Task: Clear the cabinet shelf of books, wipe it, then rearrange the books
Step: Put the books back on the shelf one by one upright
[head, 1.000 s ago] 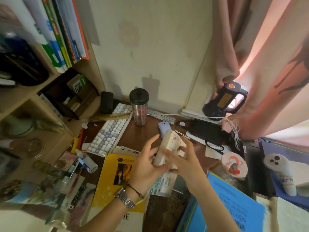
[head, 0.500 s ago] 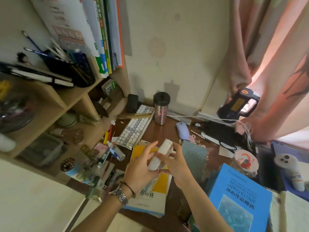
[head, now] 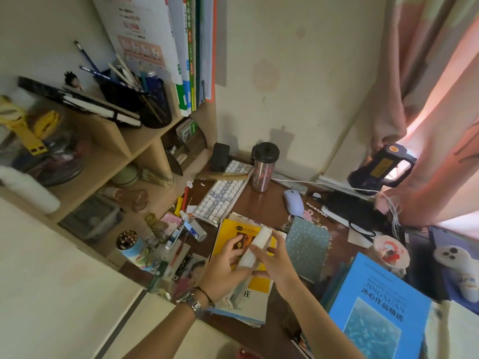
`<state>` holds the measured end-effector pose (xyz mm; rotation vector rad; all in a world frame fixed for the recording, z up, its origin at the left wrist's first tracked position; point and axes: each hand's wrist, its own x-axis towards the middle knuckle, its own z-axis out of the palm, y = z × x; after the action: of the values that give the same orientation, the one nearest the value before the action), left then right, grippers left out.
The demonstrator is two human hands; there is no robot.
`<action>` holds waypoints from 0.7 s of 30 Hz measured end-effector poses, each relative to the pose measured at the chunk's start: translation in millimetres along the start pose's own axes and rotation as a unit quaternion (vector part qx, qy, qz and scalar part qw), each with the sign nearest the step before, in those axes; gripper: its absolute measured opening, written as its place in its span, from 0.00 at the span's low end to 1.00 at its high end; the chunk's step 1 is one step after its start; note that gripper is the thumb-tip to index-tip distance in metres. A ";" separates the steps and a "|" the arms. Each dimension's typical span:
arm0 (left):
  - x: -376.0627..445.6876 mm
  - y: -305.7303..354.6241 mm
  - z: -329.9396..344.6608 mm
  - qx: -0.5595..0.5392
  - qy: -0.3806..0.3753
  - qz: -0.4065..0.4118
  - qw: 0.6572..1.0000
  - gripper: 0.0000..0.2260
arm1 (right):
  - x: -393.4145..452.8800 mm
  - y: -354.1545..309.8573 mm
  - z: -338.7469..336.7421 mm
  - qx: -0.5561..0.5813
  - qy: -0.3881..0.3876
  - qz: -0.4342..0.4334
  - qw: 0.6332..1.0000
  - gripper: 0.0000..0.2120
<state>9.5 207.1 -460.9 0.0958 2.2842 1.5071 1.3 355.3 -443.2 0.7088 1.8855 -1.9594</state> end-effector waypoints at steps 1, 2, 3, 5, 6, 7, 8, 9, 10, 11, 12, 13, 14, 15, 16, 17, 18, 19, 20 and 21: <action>-4.7 -3.3 -3.5 -0.028 -0.009 -0.011 1.000 0.31 | -2.3 1.5 0.7 -0.003 0.007 -0.011 1.000 0.31; -9.8 -7.1 -7.1 -0.042 -0.015 -0.021 0.999 0.26 | -4.5 3.6 1.2 -0.012 0.012 -0.023 1.000 0.32; -15.4 -10.8 -10.8 -0.045 -0.022 -0.027 0.998 0.21 | -7.0 5.8 1.9 -0.023 0.015 -0.035 0.999 0.32; -26.7 -17.1 -16.7 -0.044 -0.036 -0.032 0.998 0.13 | -11.8 9.1 4.3 -0.035 0.012 -0.049 0.998 0.35; -31.5 -19.0 -19.0 -0.050 -0.041 -0.033 0.997 0.11 | -13.1 11.0 6.0 -0.038 0.012 -0.053 0.998 0.37; -35.1 -20.5 -20.7 -0.054 -0.043 -0.035 0.997 0.09 | -14.0 13.7 8.2 -0.046 0.014 -0.058 0.997 0.38; -37.7 -20.8 -21.7 -0.058 -0.043 -0.037 0.997 0.08 | -15.6 15.7 11.0 -0.056 0.017 -0.065 0.996 0.39; -39.4 -20.6 -22.5 -0.058 -0.042 -0.037 0.997 0.08 | -17.0 17.9 14.7 -0.070 0.023 -0.069 0.995 0.41; -40.2 -20.9 -22.7 -0.059 -0.040 -0.038 0.997 0.08 | -19.3 19.3 18.5 -0.084 0.029 -0.071 0.993 0.43; -40.7 -20.5 -22.5 -0.059 -0.040 -0.041 0.997 0.07 | -21.5 19.9 22.7 -0.097 0.034 -0.071 0.992 0.46; -41.2 -20.7 -22.1 -0.055 -0.041 -0.046 0.997 0.08 | -23.8 20.1 26.0 -0.112 0.039 -0.069 0.991 0.48; -41.6 -21.1 -21.6 -0.047 -0.044 -0.052 0.997 0.08 | -26.0 19.4 28.7 -0.129 0.045 -0.065 0.989 0.49; -41.6 -21.6 -20.5 -0.042 -0.048 -0.055 0.996 0.09 | -28.2 18.4 30.5 -0.145 0.052 -0.059 0.986 0.49; -41.9 -21.8 -19.4 -0.040 -0.053 -0.058 0.996 0.09 | -30.2 17.4 31.6 -0.159 0.058 -0.055 0.984 0.49; -41.4 -22.7 -18.1 -0.042 -0.056 -0.060 0.996 0.08 | -31.6 16.6 32.3 -0.172 0.063 -0.058 0.981 0.48; -41.2 -22.3 -17.3 -0.046 -0.058 -0.065 0.995 0.08 | -33.3 15.8 32.4 -0.181 0.068 -0.062 0.979 0.46; -39.9 -24.5 -16.4 -0.051 -0.060 -0.070 0.994 0.08 | -34.3 15.4 32.7 -0.192 0.075 -0.068 0.976 0.44; -39.4 -26.1 -16.0 -0.051 -0.064 -0.081 0.993 0.08 | -35.5 15.1 33.0 -0.201 0.084 -0.075 0.973 0.42; -39.1 -27.0 -15.7 -0.050 -0.073 -0.090 0.992 0.08 | -36.8 15.3 32.1 -0.206 0.092 -0.081 0.971 0.40; -39.3 -27.8 -16.0 -0.043 -0.081 -0.101 0.991 0.09 | -38.2 15.7 30.5 -0.204 0.097 -0.083 0.971 0.38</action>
<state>44.2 171.0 -469.0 -0.0357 2.0315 1.4358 37.6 320.0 -434.8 0.6529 2.4376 -1.5520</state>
